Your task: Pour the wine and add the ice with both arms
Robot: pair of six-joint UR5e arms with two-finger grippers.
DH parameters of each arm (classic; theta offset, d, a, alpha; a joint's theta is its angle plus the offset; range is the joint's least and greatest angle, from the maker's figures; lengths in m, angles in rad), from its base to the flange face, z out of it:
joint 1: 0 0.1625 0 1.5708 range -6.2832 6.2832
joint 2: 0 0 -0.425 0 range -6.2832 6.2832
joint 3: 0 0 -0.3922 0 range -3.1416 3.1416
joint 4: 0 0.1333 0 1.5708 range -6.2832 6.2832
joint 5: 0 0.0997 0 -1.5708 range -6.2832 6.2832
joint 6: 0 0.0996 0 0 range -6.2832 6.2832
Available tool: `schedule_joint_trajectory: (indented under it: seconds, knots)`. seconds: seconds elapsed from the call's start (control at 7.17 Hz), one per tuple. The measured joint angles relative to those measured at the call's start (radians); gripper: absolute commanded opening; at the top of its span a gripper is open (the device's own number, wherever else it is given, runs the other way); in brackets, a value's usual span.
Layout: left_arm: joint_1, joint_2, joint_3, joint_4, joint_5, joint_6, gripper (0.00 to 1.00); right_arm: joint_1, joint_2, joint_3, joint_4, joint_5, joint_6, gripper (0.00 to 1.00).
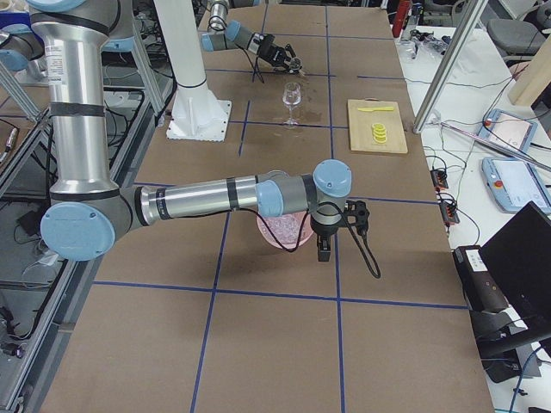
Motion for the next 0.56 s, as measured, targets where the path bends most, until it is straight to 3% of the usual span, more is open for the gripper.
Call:
schedule_joint_trajectory:
  seconds: [0.56]
  knots:
    - [0.003,-0.055,-0.006,0.179,-0.030,0.024,0.00,0.000,0.001,-0.011,-0.001,0.015,0.000,1.00]
